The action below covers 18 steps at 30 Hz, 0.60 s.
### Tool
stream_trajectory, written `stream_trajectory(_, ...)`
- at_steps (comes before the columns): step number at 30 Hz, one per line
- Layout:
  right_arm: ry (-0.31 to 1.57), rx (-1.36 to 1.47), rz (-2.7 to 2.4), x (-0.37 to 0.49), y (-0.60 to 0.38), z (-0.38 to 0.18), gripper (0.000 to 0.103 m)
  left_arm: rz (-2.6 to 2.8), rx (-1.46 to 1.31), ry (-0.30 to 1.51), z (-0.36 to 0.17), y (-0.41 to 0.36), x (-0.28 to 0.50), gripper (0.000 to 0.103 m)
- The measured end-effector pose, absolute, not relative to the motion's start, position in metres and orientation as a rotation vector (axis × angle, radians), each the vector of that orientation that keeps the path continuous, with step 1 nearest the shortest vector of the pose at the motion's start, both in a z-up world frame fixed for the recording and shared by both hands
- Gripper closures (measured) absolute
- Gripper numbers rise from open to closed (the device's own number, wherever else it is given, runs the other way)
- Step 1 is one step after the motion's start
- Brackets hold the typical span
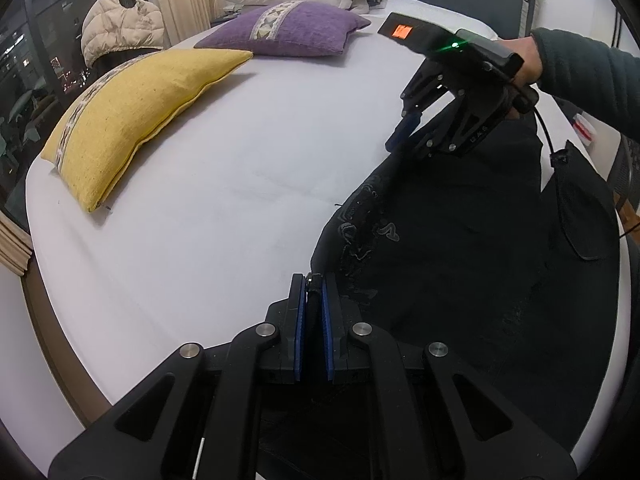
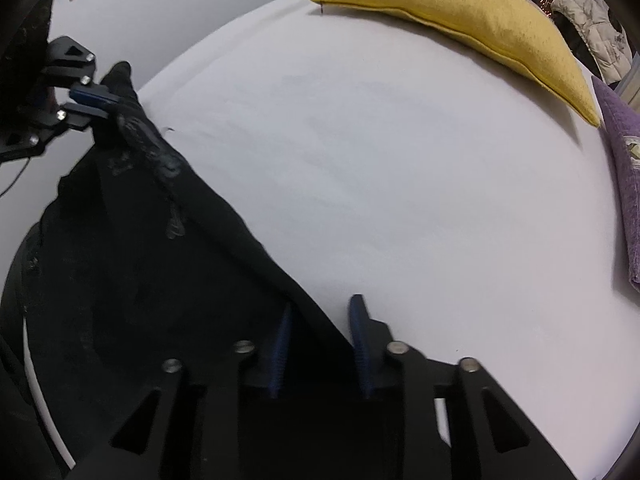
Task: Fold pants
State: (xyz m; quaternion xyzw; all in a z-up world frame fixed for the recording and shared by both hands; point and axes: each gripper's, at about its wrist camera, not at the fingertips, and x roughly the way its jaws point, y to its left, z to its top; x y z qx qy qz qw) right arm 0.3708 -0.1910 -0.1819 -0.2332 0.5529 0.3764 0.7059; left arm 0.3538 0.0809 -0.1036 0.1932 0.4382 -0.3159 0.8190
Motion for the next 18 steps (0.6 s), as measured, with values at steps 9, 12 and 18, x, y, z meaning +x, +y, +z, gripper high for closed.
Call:
stream_trajectory(9, 1.21, -0.496, 0.835, 0.372, -0.193, -0.175, 0.094, -0.656, 0.395, 0.928, -0.106, 0.08, 0.351, 0.097)
stream_trajectory(12, 1.176, -0.462, 0.81, 0.366, -0.201, -0.163, 0.097, -0.651, 0.389, 0.916, -0.1, 0.078, 0.347, 0.097)
stream_trajectory(18, 1.126, -0.456, 0.741, 0.344, -0.19, -0.145, 0.099, -0.651, 0.384, 0.885, -0.083, 0.077, 0.329, 0.097)
